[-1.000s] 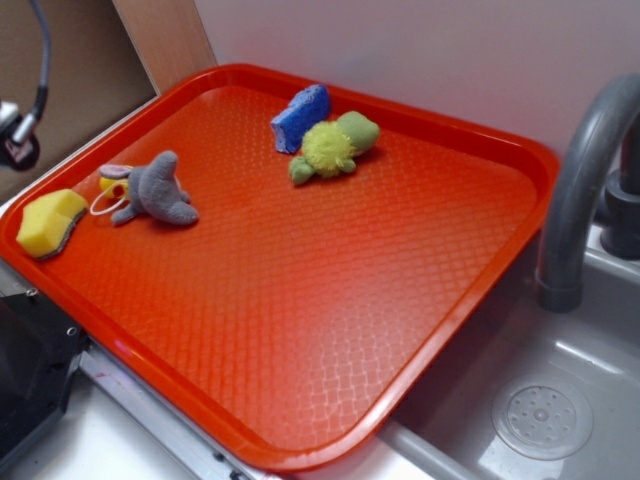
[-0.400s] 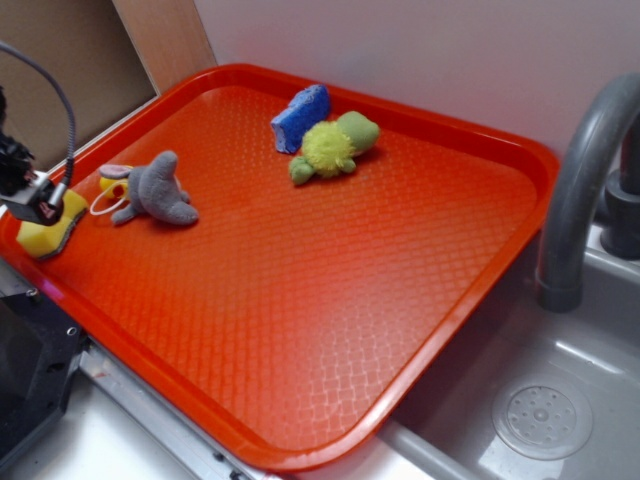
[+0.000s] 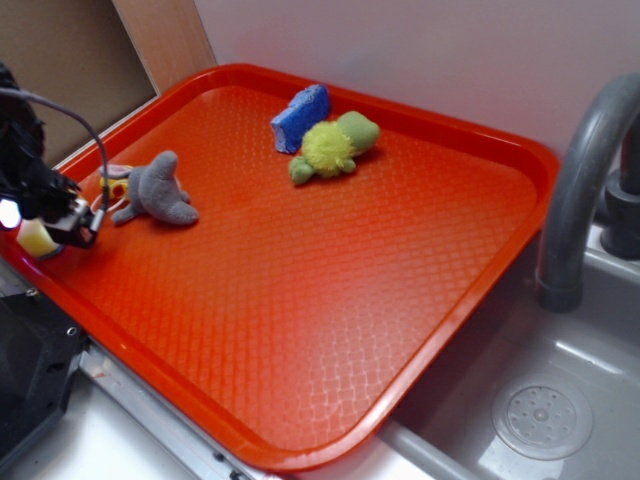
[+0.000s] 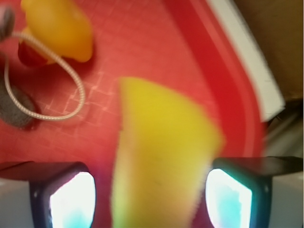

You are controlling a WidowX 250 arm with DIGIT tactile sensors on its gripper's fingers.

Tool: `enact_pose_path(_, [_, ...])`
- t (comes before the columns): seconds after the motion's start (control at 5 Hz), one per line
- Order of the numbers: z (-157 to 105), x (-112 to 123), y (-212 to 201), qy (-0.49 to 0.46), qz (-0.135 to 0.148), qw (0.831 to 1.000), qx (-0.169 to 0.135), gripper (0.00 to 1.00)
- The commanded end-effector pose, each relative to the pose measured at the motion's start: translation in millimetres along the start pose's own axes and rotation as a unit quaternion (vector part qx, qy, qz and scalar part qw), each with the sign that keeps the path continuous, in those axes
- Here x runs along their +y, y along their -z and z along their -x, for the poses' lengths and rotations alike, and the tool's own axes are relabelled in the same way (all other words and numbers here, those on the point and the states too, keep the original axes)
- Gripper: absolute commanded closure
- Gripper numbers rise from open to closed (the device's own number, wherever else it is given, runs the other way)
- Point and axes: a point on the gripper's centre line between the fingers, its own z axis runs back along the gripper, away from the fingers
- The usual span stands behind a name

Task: Grab the green sponge.

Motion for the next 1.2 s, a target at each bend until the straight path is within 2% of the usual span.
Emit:
enact_pose_path(0.0, [-3,-4,13,0.011,0.004,1.0,-0.001,0.0])
enact_pose_path(0.2, [-2,-2,17,0.003,-0.003,1.0,-0.004,1.0])
enact_pose_path(0.4, [-4,2,13,0.028,-0.008,1.0,-0.002,1.0])
enact_pose_path(0.6, [-10,7,-8,0.063,-0.063,0.996,-0.01,1.0])
enact_pose_path(0.8, [-17,4,-48,0.109,-0.043,0.992,-0.039,1.0])
enact_pose_path(1.0, [-16,-29,-110,0.202,0.068,0.971,-0.108,1.0])
